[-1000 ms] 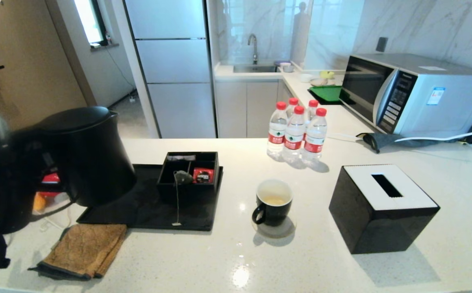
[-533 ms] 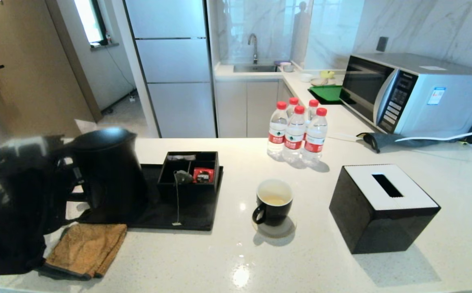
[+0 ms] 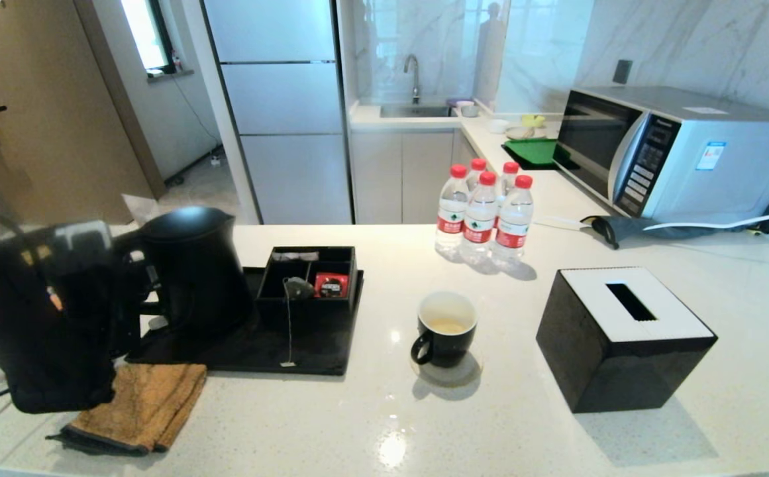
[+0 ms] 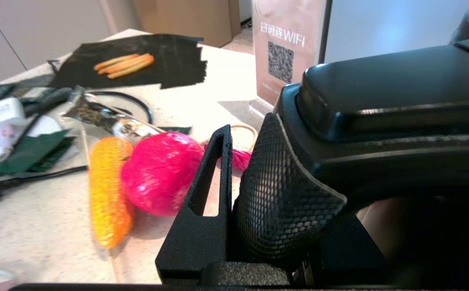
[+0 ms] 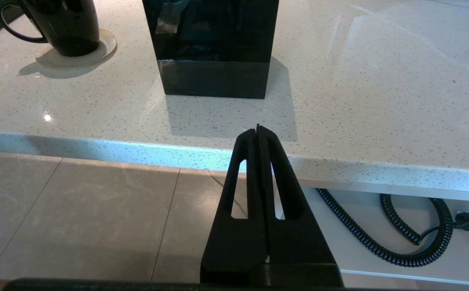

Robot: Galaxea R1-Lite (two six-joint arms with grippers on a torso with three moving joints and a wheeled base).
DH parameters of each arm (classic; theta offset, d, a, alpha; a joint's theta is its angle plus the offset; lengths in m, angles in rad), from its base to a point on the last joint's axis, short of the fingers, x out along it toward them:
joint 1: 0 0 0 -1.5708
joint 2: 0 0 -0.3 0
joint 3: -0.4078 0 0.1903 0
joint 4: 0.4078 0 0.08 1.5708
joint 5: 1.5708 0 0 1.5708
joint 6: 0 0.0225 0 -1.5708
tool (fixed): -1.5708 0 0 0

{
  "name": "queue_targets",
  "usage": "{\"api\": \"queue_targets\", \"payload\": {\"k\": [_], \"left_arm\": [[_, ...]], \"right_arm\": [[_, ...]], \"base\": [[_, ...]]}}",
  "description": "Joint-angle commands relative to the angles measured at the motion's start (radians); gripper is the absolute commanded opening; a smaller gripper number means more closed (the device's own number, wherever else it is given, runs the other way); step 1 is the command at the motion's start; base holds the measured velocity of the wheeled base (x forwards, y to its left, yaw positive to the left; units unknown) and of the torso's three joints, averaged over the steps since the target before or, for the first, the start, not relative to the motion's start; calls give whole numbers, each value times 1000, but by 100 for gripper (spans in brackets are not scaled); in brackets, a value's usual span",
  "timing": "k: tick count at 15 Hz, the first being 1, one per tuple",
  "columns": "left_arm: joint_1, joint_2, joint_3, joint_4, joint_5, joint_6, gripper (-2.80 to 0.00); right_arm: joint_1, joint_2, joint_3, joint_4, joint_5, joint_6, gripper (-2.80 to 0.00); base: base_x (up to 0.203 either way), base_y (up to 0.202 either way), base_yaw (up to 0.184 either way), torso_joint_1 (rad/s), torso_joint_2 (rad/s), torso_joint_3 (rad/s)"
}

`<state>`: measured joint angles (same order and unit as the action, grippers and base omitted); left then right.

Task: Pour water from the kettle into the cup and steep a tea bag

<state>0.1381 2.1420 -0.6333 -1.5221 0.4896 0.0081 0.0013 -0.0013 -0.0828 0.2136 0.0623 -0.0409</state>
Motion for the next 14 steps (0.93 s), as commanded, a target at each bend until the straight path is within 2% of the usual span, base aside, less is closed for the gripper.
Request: {"api": "queue_targets", "payload": {"k": [1,14], "left_arm": [[-2,50,-28,-48,3,0,-280],[-40,95,-72,-48,4,0,-280]], "right_arm": [[0,1,0,1,1,-1,-280],[0,1,0,1,1,-1,-280]], "base": [[0,0,0,0,0,0],[0,0,0,0,0,0]]}}
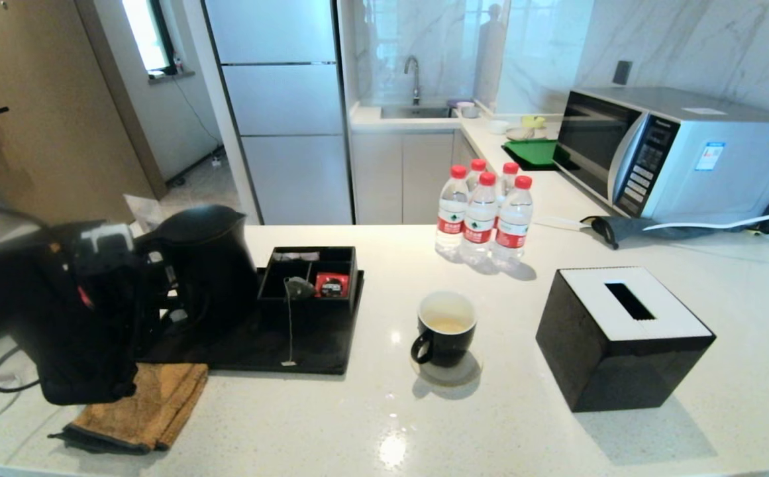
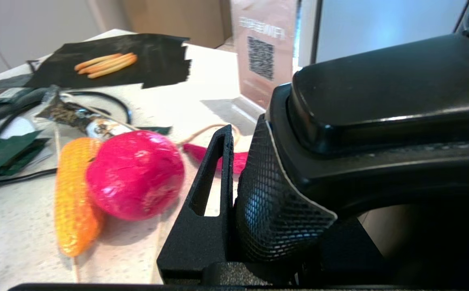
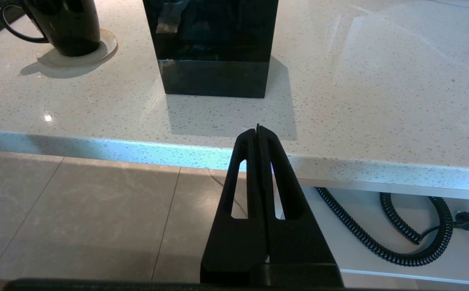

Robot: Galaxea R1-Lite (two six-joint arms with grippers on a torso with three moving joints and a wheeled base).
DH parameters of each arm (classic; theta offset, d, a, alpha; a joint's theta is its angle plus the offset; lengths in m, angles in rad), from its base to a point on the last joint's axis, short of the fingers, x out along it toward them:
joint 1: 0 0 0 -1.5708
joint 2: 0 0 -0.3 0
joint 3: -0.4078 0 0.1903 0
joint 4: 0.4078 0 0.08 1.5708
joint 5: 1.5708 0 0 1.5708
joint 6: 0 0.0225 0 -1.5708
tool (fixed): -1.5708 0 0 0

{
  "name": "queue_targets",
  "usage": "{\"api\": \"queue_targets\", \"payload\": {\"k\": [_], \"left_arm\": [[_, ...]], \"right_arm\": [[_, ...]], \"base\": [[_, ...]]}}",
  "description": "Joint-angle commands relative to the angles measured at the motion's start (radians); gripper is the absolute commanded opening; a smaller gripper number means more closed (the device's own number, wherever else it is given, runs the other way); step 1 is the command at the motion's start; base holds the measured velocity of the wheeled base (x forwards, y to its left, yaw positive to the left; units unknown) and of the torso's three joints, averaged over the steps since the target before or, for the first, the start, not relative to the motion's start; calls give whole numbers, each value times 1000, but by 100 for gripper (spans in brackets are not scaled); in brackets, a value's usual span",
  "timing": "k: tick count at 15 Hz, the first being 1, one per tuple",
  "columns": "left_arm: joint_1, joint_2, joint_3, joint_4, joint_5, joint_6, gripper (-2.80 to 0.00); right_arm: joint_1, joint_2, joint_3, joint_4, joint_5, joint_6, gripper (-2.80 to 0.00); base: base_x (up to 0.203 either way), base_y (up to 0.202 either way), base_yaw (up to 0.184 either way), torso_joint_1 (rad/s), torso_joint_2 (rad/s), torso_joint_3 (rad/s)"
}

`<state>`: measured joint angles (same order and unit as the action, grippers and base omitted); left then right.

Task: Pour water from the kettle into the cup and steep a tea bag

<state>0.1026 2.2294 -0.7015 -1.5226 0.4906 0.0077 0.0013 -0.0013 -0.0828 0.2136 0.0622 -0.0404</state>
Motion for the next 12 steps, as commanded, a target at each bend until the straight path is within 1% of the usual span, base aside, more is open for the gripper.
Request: {"api": "queue_targets", "payload": {"k": [1,8,9,12], "left_arm": [[-5,9,-4,-47,3,0,-280],[-6,7,7,-47,4,-1,-280],[-7,6,9,-47,5,-2,0],[-6,3,10,-47,3,-2,0]], "right_arm": [[0,1,0,1,1,-1,-280],[0,1,0,1,1,-1,-280],[0,1,0,1,1,-1,-280],[0,1,0,1,1,-1,-280]], "base": [[0,0,0,0,0,0],[0,0,0,0,0,0],[0,0,0,0,0,0],[0,0,0,0,0,0]]}}
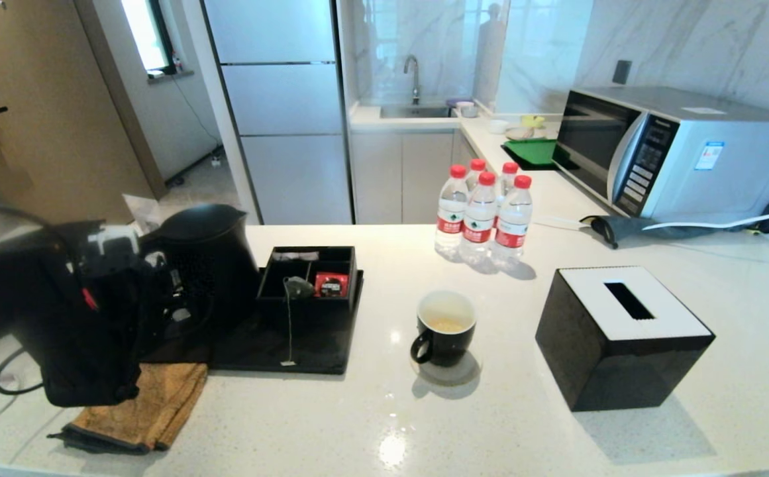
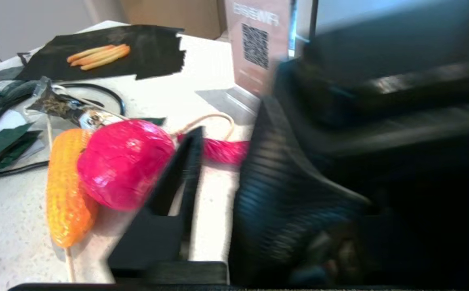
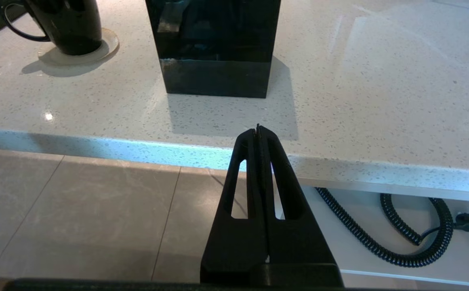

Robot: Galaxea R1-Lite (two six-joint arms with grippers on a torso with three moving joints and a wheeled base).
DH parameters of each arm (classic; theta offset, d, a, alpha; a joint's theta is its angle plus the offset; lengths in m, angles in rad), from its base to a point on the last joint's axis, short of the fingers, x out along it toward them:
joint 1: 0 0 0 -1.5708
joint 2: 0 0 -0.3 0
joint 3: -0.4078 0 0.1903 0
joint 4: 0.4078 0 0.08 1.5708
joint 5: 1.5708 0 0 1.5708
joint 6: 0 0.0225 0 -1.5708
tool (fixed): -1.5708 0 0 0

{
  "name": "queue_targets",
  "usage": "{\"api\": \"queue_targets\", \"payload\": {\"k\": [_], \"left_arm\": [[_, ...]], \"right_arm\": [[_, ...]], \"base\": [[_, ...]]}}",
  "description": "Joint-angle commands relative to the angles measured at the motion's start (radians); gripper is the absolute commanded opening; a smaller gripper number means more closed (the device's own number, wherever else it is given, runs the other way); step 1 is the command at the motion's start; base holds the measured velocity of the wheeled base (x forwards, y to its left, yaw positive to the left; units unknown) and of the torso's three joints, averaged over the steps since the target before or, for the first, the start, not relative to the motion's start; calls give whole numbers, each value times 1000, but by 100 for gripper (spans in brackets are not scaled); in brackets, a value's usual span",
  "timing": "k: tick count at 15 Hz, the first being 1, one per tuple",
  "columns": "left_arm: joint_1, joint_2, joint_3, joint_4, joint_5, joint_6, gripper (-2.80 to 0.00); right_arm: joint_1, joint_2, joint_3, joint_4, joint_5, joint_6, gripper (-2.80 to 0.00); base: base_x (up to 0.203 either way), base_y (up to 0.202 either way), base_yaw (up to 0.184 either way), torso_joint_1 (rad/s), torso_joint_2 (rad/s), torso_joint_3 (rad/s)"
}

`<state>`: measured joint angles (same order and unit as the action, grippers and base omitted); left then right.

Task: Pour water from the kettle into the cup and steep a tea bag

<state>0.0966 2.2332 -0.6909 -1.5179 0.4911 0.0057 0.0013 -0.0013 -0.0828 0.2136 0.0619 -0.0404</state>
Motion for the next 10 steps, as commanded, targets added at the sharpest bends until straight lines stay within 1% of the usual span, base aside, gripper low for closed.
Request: {"api": "queue_targets", "payload": {"k": [1,4,10], "left_arm": [[0,-3,-1,-52,3,0,0],[0,-8,9,-52,3,-1,0],[0,-67,110,-52,1,-4,0]], "right_arm": [[0,1,0,1,1,-1,-280],[0,1,0,1,1,-1,-280],[0,1,0,1,1,-1,-280]], "base": [[0,0,0,0,0,0],[0,0,0,0,0,0],[0,0,0,0,0,0]]}}
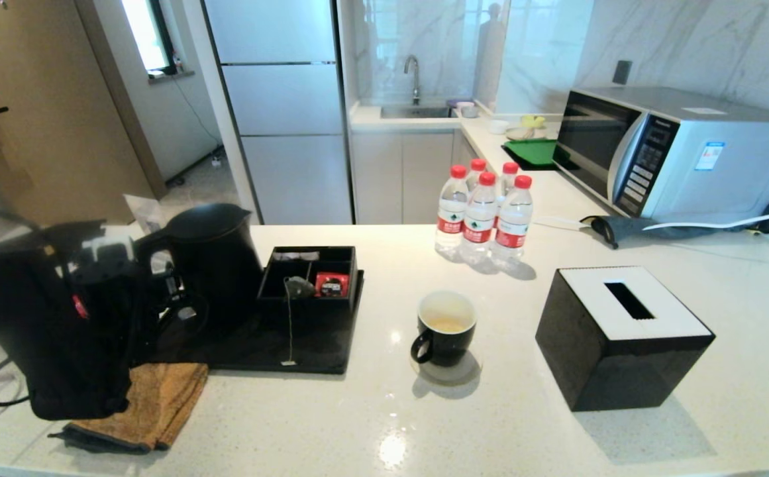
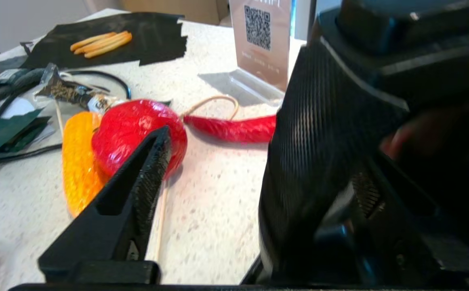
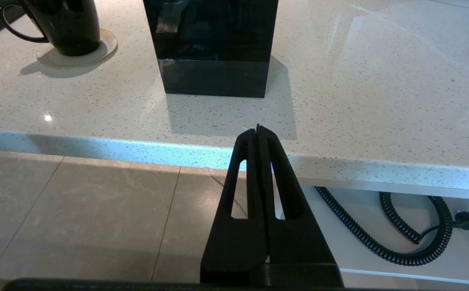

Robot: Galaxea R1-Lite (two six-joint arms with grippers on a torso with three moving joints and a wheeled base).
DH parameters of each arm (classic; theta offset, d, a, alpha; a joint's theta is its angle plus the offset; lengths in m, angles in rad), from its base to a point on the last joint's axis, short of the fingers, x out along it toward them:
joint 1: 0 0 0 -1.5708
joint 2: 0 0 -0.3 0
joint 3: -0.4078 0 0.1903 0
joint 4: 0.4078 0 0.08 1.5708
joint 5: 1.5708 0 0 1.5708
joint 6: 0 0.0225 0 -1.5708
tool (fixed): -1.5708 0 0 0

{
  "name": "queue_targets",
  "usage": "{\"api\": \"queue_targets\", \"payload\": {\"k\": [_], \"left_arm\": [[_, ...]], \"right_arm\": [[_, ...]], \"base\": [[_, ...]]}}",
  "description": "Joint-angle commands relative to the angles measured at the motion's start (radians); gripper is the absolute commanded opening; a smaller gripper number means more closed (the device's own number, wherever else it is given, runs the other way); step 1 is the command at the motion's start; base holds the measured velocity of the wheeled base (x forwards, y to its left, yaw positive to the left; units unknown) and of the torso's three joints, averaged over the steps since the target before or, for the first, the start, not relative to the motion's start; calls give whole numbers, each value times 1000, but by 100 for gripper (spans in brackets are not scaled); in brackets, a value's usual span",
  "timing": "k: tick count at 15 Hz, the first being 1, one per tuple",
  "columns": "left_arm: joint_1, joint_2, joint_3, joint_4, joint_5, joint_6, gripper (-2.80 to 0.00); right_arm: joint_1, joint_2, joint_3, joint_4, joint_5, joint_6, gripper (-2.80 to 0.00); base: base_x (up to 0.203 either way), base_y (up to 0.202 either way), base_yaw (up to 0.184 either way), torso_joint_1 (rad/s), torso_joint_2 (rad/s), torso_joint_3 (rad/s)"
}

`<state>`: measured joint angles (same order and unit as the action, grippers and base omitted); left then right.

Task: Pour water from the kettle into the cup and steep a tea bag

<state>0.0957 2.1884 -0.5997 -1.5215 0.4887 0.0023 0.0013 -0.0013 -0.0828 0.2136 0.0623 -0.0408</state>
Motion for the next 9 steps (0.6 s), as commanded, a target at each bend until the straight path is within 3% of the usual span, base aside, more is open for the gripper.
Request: {"api": "queue_targets", "payload": {"k": [1,9], "left_arm": [[1,-38,39,-49,4,-1,0],[-14,-211,265,-49,5,-39,0]], "right_arm": [[0,1,0,1,1,-1,-280],[0,1,0,1,1,-1,-280]], "base": [[0,0,0,0,0,0],[0,0,0,0,0,0]]}}
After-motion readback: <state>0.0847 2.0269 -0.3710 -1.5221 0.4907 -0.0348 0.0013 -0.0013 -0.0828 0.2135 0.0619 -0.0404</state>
